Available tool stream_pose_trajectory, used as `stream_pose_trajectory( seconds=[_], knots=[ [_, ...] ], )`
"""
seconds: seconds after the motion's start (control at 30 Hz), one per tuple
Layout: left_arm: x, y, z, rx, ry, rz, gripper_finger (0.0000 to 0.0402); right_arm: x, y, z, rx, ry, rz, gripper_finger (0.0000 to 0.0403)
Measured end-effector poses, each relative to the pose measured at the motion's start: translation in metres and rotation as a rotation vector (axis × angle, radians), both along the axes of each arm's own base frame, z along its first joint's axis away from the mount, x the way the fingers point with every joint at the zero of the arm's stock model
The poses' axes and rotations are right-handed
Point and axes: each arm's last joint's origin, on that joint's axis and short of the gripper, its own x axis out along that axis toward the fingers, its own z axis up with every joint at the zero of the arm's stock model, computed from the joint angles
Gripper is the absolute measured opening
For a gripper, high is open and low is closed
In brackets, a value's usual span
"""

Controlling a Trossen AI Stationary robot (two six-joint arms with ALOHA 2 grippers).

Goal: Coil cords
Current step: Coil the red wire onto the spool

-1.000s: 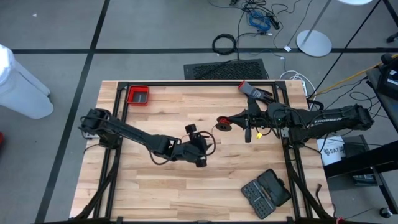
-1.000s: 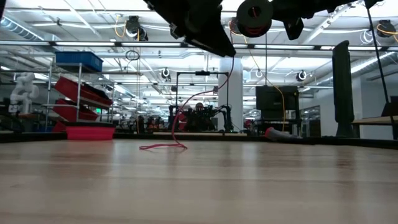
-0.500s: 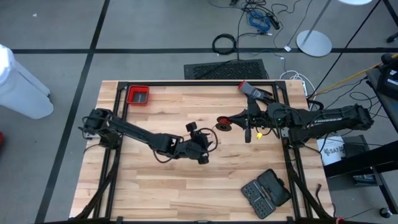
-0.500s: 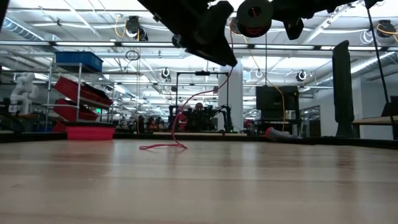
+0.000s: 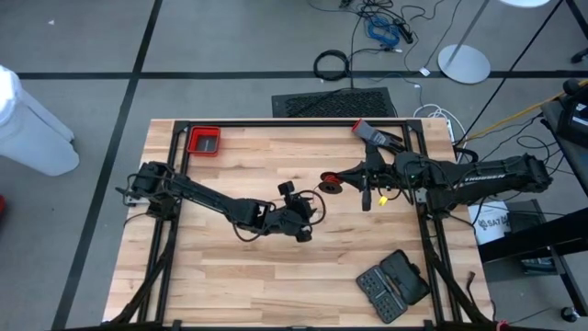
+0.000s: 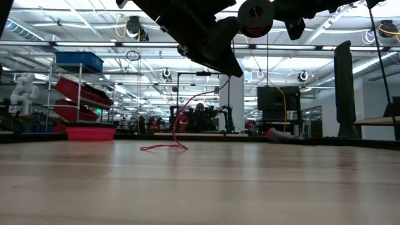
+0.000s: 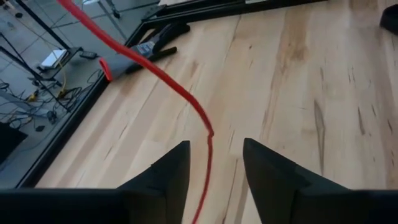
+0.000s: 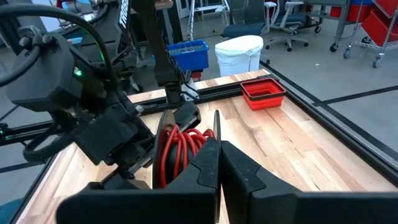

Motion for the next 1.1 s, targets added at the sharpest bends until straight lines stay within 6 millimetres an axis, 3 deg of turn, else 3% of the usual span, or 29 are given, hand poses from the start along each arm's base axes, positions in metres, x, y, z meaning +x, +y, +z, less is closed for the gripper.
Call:
stream_pose_trajectory(
  seconds=[0.53,1.1],
  knots=[
    [0.001,0.005,0.0,-0.003,0.0,0.016,0.0012,0.0,0.0,0.0,0.0,0.0,0.0,0.0],
    [0.01,0.038,0.005,-0.065,-0.065,0.039,0.0001,0.008,0.0,-0.001,0.025,-0.027,-0.006,0.0]
  ],
)
